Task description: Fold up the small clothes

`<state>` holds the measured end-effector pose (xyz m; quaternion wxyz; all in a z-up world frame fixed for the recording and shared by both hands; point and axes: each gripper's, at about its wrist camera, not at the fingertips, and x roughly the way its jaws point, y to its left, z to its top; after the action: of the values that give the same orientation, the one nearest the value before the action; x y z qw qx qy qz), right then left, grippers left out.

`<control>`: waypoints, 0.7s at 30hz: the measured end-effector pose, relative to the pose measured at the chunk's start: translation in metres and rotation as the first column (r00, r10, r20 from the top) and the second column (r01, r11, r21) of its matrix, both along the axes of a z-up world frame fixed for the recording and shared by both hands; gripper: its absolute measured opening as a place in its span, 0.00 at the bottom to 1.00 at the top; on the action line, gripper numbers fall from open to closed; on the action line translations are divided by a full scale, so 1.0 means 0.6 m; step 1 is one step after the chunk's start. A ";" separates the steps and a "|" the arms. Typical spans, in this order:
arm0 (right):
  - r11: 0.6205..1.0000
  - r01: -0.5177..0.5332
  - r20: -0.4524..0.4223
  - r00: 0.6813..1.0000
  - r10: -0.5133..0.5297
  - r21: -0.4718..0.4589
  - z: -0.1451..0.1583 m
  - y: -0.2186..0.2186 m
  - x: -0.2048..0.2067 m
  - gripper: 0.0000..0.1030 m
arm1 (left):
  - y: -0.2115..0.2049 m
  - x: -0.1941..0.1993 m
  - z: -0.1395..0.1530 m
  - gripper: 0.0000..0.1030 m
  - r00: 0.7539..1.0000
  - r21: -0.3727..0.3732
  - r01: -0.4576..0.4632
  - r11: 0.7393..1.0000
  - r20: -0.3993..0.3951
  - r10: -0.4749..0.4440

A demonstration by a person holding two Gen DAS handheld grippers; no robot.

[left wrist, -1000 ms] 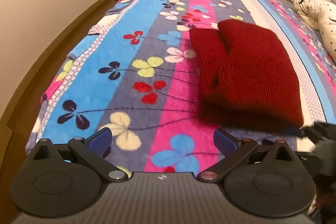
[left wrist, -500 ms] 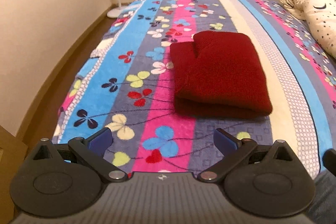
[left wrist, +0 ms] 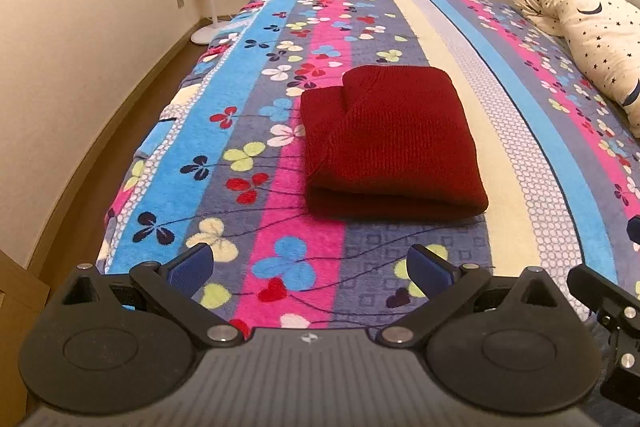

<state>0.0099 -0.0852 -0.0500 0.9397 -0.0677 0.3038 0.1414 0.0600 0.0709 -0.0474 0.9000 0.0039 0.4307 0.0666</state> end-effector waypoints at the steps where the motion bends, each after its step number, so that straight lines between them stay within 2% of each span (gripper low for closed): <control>1: 1.000 0.001 -0.005 1.000 -0.001 -0.001 -0.002 0.001 0.002 0.79 | 0.000 0.002 -0.002 1.00 1.000 -0.001 0.000 1.000 -0.005 0.000; 14: 1.000 0.000 -0.068 0.998 -0.001 -0.019 -0.031 0.011 0.049 0.79 | 0.012 0.043 -0.040 1.00 0.998 -0.036 -0.010 0.999 -0.068 0.008; 21: 0.999 0.000 -0.107 0.994 -0.004 -0.039 -0.055 0.011 0.093 0.79 | 0.017 0.094 -0.069 1.00 0.994 -0.032 -0.025 0.999 -0.108 0.021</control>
<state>0.0660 -0.0785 -0.0827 0.9208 -0.0782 0.3565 0.1378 0.1165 0.0808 -0.0888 0.8746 -0.0125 0.4798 0.0694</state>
